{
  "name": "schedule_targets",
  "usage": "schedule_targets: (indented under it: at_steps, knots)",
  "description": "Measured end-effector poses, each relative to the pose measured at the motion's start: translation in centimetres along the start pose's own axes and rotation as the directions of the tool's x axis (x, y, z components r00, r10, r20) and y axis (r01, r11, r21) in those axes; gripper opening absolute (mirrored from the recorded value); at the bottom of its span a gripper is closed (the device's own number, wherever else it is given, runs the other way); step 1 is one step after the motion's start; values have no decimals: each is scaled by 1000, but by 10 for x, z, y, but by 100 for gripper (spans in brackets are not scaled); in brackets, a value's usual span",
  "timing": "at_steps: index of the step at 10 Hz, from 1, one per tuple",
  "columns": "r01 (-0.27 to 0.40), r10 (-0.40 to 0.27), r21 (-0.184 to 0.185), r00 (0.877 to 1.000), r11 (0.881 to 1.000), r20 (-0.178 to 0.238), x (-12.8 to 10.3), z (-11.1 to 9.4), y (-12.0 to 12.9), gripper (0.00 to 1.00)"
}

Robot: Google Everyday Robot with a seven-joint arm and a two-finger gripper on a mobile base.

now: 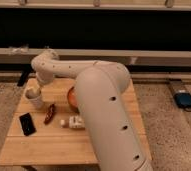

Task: Place the white sponge in the ceramic cup

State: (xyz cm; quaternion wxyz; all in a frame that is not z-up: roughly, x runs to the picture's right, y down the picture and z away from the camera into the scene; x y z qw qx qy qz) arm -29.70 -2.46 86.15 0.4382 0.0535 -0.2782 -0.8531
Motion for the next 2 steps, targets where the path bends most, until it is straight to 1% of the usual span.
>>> schedule_targets:
  at_steps: [2]
  knots:
    - [5,-5,25,1000,1000,5,7,-28,8,80]
